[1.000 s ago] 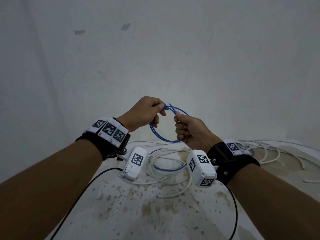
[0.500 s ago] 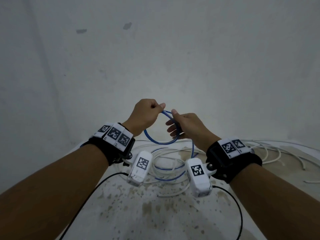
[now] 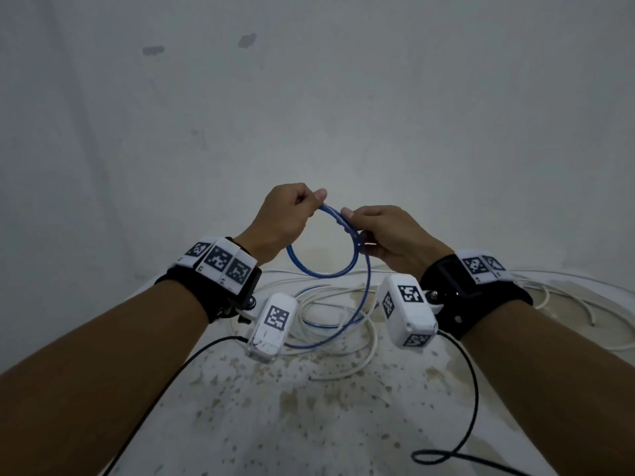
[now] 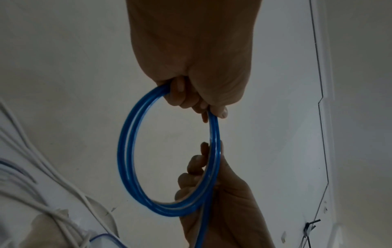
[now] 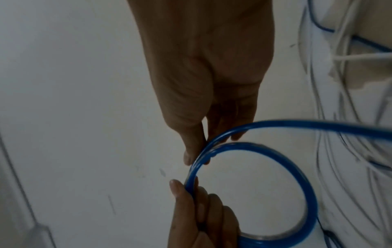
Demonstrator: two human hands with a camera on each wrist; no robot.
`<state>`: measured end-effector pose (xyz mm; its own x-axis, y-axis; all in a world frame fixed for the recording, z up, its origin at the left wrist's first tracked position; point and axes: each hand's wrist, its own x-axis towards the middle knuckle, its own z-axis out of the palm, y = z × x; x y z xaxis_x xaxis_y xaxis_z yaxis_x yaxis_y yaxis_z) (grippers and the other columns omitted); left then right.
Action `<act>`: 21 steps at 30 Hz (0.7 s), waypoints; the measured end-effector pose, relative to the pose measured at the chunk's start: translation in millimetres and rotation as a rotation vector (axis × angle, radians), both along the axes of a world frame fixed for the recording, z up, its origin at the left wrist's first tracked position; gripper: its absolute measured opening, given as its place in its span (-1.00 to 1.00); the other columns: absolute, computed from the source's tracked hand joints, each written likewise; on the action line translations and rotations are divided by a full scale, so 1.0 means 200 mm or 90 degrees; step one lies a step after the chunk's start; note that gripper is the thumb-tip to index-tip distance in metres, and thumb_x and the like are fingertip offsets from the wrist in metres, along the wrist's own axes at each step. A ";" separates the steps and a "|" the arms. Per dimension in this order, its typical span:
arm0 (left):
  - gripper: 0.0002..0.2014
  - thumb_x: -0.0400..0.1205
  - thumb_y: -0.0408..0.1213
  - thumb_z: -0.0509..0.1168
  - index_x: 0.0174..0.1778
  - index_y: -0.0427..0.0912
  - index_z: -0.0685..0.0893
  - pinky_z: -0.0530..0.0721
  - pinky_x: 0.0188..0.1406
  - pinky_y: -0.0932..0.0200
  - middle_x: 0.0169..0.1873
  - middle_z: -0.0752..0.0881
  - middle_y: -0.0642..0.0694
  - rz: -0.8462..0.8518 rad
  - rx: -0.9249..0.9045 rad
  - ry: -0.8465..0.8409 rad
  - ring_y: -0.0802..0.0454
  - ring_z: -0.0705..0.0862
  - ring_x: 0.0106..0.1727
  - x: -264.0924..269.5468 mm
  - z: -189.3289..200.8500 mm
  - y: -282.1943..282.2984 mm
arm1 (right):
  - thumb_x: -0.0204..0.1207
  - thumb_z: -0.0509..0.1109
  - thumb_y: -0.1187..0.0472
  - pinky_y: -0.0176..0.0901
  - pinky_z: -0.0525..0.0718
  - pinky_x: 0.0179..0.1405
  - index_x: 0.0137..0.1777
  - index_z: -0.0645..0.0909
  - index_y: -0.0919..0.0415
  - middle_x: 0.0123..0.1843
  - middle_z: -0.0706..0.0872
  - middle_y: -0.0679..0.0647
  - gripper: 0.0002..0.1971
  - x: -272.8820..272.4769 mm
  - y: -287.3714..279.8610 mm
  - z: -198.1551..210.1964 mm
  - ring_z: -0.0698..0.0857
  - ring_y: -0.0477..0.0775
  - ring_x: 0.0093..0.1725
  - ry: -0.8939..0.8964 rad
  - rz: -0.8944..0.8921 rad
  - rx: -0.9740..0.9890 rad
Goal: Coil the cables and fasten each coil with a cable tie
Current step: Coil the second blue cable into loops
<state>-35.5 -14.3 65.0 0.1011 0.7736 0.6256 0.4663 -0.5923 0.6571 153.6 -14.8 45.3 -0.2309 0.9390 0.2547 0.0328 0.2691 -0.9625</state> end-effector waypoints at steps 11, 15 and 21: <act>-0.69 0.72 -0.14 0.29 -0.30 -0.22 0.64 0.36 -0.53 0.35 -0.53 0.46 -0.06 -0.009 0.014 0.060 0.21 0.33 -0.58 0.00 -0.02 -0.01 | 0.72 0.08 0.23 -0.02 0.63 -0.25 0.04 0.62 0.30 -0.36 0.62 0.13 -0.72 -0.06 -0.05 0.00 0.51 0.04 -0.48 0.102 0.197 -0.202; -0.67 0.71 -0.13 0.29 -0.24 -0.30 0.67 0.38 -0.49 0.29 -0.54 0.47 -0.04 0.021 0.024 0.085 0.21 0.35 -0.57 0.00 -0.03 -0.02 | 0.73 0.05 0.13 -0.13 0.38 -0.37 -0.08 0.61 0.29 -0.48 0.33 0.00 -0.64 -0.08 -0.05 0.00 0.24 -0.03 -0.53 0.060 0.165 -0.201; -0.66 0.72 -0.11 0.26 -0.23 -0.30 0.69 0.41 -0.39 0.20 -0.52 0.53 -0.01 0.087 -0.013 0.071 0.12 0.43 -0.50 0.04 -0.05 -0.02 | 0.78 0.11 0.01 -0.24 0.12 -0.56 -0.26 0.42 0.14 -0.51 0.21 -0.07 -0.62 -0.14 -0.04 -0.04 0.12 -0.08 -0.54 0.027 0.093 -0.089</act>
